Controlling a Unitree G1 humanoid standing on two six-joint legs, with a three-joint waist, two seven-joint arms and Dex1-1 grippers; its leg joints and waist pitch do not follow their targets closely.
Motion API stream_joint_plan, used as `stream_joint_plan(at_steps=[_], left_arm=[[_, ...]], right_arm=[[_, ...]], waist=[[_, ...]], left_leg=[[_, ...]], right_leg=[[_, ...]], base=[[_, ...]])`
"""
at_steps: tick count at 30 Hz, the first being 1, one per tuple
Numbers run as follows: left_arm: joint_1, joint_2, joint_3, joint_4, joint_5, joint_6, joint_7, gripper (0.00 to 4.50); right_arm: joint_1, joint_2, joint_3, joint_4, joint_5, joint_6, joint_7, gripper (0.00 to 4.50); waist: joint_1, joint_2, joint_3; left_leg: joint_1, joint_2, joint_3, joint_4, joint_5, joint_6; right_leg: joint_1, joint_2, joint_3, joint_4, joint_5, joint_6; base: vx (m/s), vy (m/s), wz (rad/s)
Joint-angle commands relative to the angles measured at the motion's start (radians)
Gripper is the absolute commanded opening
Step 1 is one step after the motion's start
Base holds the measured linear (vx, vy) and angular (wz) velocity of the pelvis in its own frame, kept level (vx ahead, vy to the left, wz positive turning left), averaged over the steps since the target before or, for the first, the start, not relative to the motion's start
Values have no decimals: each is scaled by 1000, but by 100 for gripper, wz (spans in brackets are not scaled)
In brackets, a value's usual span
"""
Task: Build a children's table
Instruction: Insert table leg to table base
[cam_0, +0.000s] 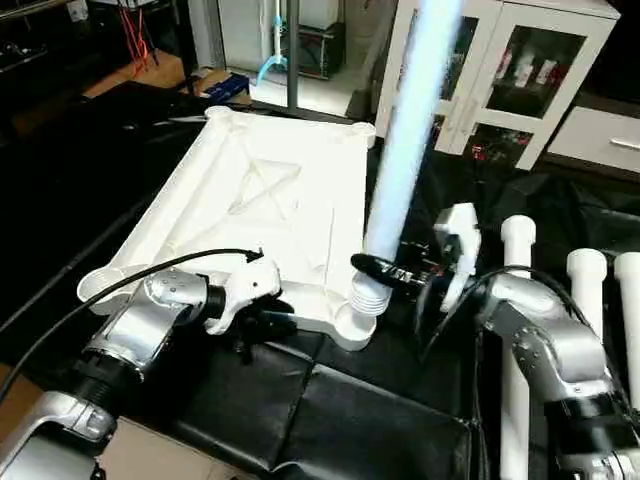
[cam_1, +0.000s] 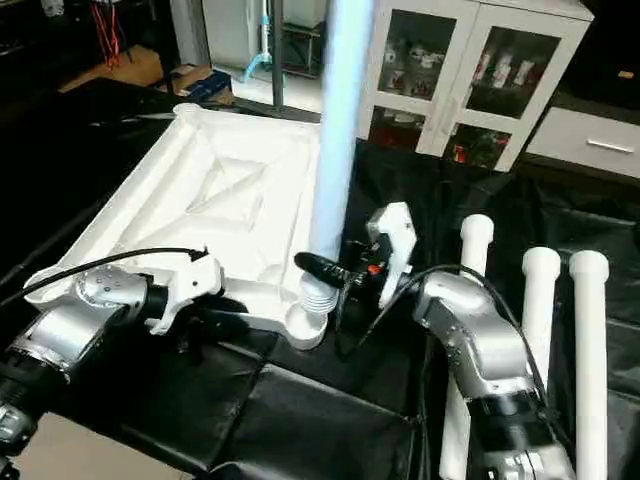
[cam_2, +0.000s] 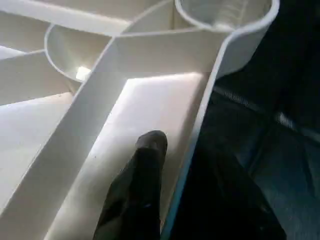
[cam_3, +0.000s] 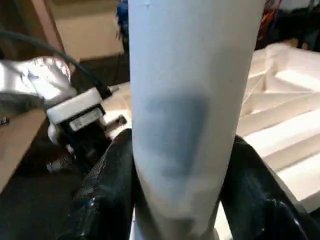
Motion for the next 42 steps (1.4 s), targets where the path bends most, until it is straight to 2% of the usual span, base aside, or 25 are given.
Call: stream_joint_plan(at_steps=[1, 4, 8, 12, 14, 15, 16, 19, 20, 21, 24, 25, 28, 31, 34, 35, 39, 40, 42], left_arm=[[23, -8, -96, 32, 85, 11, -25, 81], [8, -12, -101, 30, 109, 16, 2, 79], [2, -16, -98, 12, 138, 39, 63, 75], [15, -29, -76, -65, 145, 185, 128, 75], [28, -32, -71, -116, 145, 246, 130, 75], [33, -38, -65, -142, 143, 282, 129, 75], [38, -42, -61, -154, 142, 299, 130, 75], [35, -77, -39, -180, 130, 370, 164, 75], [34, -87, -36, -187, 131, 388, 174, 110], [36, -83, -39, -194, 130, 387, 166, 130], [41, -73, -41, -208, 128, 385, 160, 145], [44, -65, -45, -215, 128, 378, 153, 165], [52, -48, -49, -234, 130, 347, 144, 178], [47, -36, -43, -245, 122, 316, 114, 178], [28, -52, -26, -240, 106, 330, 120, 178], [14, -54, -25, -235, 97, 313, 106, 178], [-8, -45, -33, -231, 77, 299, 54, 178], [-24, -37, -42, -217, 83, 272, 38, 178], [-40, -39, -38, -194, 80, 255, 31, 178]], right_arm=[[-33, -7, -2, 15, -9, -22, 12, 185], [-40, -8, -5, 23, -12, -32, 8, 185], [-27, -9, -2, 12, -11, -36, 6, 185], [-5, 2, 2, -3, -13, -35, 2, 185], [2, 6, 3, -11, -11, -32, 0, 185], [5, 7, 3, -13, -9, -30, 1, 185], [8, 9, 4, -13, -9, -32, 1, 185], [17, 8, 4, -23, -4, -29, -1, 185], [25, 10, 6, -25, -2, -32, -2, 185], [27, 10, 5, -25, -2, -33, -1, 185], [30, 11, 4, -20, -3, -37, -1, 185], [29, 11, 3, -18, -4, -37, 0, 185], [25, 10, 0, -17, -4, -38, 1, 185], [16, 5, -6, -17, -1, -36, 4, 185], [13, 0, -11, -17, 1, -35, 7, 185], [18, -6, -13, -22, 0, -36, 8, 185], [30, -15, -14, -40, 1, -32, 12, 185], [32, -24, -16, -46, 2, -29, 18, 185], [33, -29, -18, -46, 1, -30, 19, 185]], waist=[[-5, -2, -50], [-3, -8, -51], [0, -7, -47], [-3, -8, -47], [-5, -4, -48], [-8, -7, -49], [-9, -9, -50], [-13, -9, -52], [-11, -9, -52], [-10, -9, -53], [-9, -7, -53], [-8, -7, -54], [-9, -3, -53], [-11, 4, -54], [-12, 4, -55], [-10, 7, -55], [-8, 6, -55], [-6, 16, -56], [-4, 13, -58]], left_leg=[[10, 94, -34, -105, -194, -1], [7, 93, -33, -105, -174, 3], [11, 95, -31, -106, -196, 1], [6, 98, -34, -109, -214, -14], [5, 97, -34, -110, -213, -17], [4, 98, -34, -110, -211, -18], [-1, 97, -35, -110, -196, -13], [0, 96, -31, -106, -160, 4], [-1, 95, -31, -105, -151, 12], [-3, 95, -32, -105, -143, 19], [-2, 94, -31, -104, -141, 28], [-2, 95, -31, -105, -136, 29], [-3, 97, -33, -107, -139, 27], [-1, 96, -31, -106, -140, 22], [1, 95, -28, -105, -136, 16], [1, 96, -29, -105, -132, 16], [1, 96, -27, -105, -115, 20], [3, 94, -27, -103, -104, 22], [2, 94, -25, -101, -83, 32]], right_leg=[[31, -99, 60, -81, -354, -231], [33, -99, 59, -78, -341, -231], [29, -101, 60, -82, -375, -224], [30, -103, 58, -82, -412, -209], [29, -101, 58, -82, -391, -210], [31, -101, 58, -80, -379, -213], [36, -102, 58, -78, -357, -219], [37, -101, 58, -75, -302, -240], [38, -101, 58, -74, -289, -247], [41, -101, 57, -73, -280, -250], [40, -100, 57, -74, -274, -252], [40, -100, 56, -74, -264, -255], [40, -98, 55, -71, -246, -259], [41, -97, 56, -69, -222, -268], [42, -95, 56, -67, -194, -278], [42, -96, 56, -66, -186, -281], [43, -95, 55, -64, -157, -289], [44, -92, 54, -63, -126, -292], [48, -94, 55, -57, -92, -304]], base=[[0, 0, 0], [0, 0, 0], [0, 0, 0], [0, 0, 0], [0, 0, 0], [0, 0, 0], [0, 0, 0], [0, 0, 0], [0, 0, 0], [0, 0, 0], [0, 0, 0], [0, 0, 0], [0, 0, 0], [0, 0, 0], [0, 0, 0], [0, 0, 0], [0, 0, 0], [0, 0, 0], [0, 0, 0]])
